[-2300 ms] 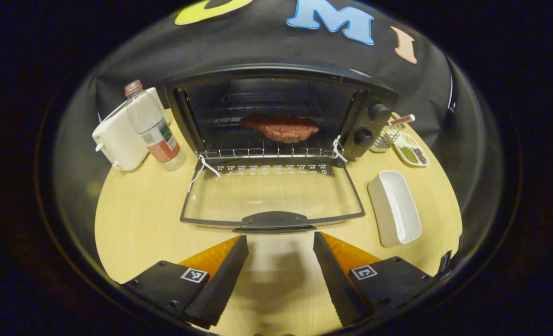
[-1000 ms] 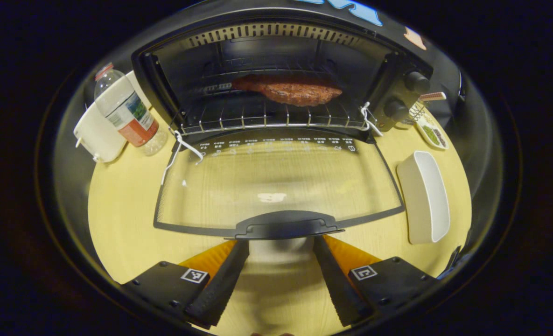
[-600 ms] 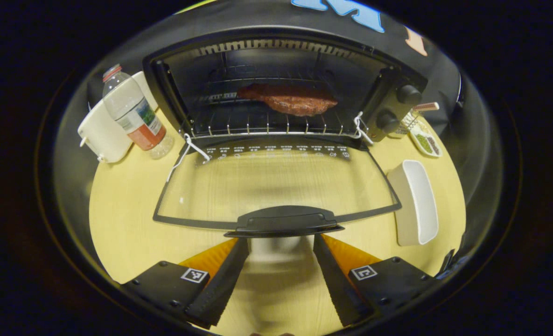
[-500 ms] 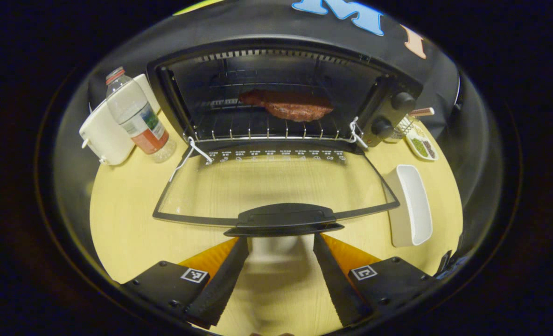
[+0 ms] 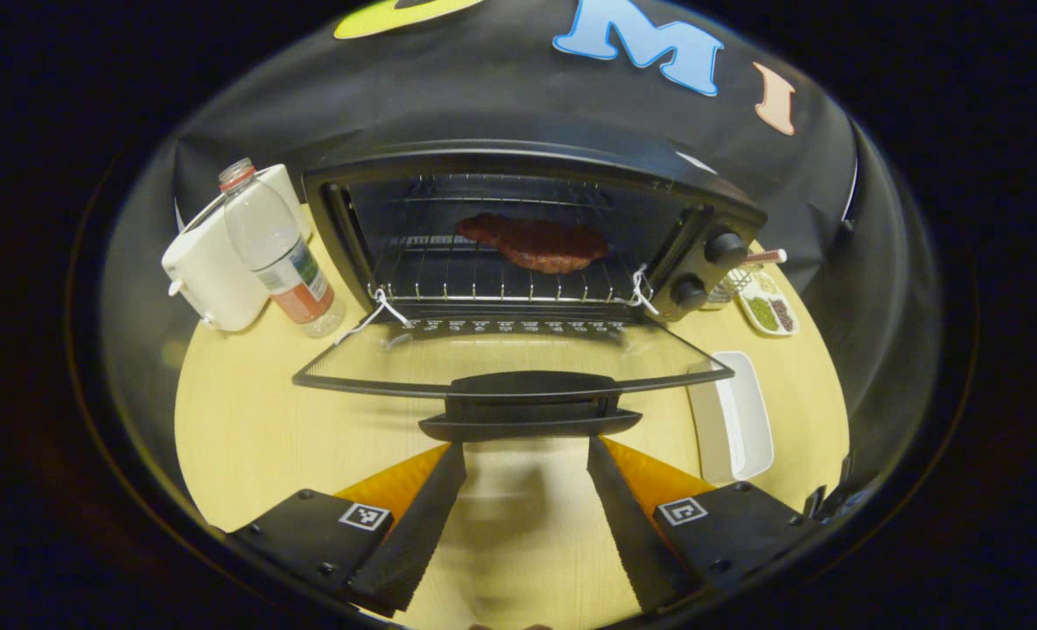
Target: Open the electric oven with the left hand, put the food in, and close the electric oven.
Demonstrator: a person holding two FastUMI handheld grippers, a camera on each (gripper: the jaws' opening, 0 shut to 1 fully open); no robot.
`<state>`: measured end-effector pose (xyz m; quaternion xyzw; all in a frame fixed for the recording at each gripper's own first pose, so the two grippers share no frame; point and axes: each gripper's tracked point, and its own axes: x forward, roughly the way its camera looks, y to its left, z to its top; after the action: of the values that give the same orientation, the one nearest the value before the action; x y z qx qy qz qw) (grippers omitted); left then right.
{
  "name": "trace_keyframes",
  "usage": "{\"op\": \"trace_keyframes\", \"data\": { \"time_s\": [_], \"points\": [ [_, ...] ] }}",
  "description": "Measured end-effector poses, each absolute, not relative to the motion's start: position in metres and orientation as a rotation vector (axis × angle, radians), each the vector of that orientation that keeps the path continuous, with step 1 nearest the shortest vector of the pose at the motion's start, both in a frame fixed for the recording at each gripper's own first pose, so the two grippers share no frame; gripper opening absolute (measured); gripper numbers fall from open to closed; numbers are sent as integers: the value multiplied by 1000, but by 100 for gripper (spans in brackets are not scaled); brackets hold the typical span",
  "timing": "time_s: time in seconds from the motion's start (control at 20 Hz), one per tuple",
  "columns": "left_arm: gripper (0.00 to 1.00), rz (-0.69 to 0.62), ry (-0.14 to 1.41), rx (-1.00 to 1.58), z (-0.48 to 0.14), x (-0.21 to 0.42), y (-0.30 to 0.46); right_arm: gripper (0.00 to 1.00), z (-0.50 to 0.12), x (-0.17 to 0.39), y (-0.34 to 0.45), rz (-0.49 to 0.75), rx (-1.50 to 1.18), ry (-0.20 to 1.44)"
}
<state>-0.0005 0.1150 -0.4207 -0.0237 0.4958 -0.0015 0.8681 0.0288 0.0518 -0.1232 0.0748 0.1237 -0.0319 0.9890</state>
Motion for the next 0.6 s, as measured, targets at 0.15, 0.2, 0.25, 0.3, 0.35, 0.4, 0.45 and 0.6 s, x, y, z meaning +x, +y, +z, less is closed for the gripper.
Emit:
{"op": "trace_keyframes", "data": {
  "time_s": [0.15, 0.2, 0.25, 0.3, 0.35, 0.4, 0.45, 0.6],
  "points": [
    [96, -8, 1015, -57, -414, 3, 115, 84, -123, 29, 55, -55, 149, 255],
    [95, -10, 1003, -59, -410, 4, 114, 84, -123, 30, 55, -53, 150, 254],
    [95, -10, 992, -64, -407, 5, 114, 84, -121, 29, 55, -52, 149, 252],
    [96, -10, 984, -72, -404, 6, 114, 84, -123, 29, 56, -51, 147, 252],
    [96, -11, 979, -77, -402, 8, 113, 84, -123, 30, 56, -50, 146, 254],
    [95, -12, 974, -78, -400, 10, 113, 84, -124, 29, 56, -49, 147, 255],
    [95, -10, 967, -72, -398, 12, 115, 84, -123, 29, 57, -49, 150, 255],
    [99, 5, 940, -58, -391, 16, 119, 84, -123, 29, 55, -54, 150, 251]
  ]
}}
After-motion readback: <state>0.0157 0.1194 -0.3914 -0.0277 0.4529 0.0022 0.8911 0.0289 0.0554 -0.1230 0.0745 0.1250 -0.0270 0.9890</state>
